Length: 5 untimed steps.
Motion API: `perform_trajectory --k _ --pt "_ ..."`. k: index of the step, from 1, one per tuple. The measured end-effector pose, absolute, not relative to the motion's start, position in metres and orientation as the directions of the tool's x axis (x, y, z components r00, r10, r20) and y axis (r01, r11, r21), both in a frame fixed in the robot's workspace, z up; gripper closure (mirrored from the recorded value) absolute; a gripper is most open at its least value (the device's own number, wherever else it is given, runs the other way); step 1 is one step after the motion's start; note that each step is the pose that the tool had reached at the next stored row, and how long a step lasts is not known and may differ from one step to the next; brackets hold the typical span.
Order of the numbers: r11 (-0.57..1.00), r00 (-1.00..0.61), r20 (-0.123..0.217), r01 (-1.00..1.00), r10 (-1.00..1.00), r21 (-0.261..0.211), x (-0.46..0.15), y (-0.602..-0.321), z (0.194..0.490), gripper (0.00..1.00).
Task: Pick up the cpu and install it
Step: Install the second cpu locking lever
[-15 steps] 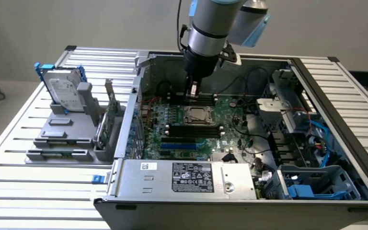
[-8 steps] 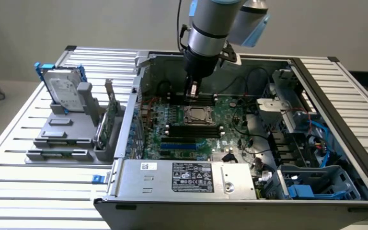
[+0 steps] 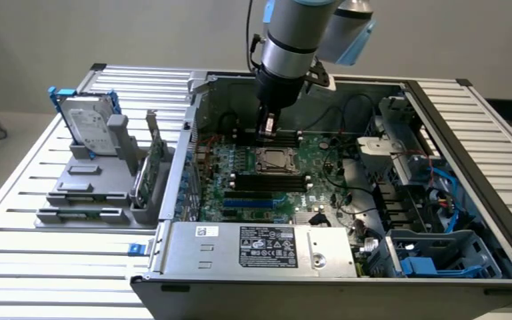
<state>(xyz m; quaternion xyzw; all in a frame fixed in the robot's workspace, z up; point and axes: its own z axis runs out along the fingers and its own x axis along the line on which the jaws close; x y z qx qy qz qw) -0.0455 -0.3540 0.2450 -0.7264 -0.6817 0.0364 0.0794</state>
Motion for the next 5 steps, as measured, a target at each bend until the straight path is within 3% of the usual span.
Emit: perform_trajectory --k 5 --pt "-0.058 0.068 0.055 0.985 0.996 -0.165 -0.0455 -0.3540 0.2450 0.89"
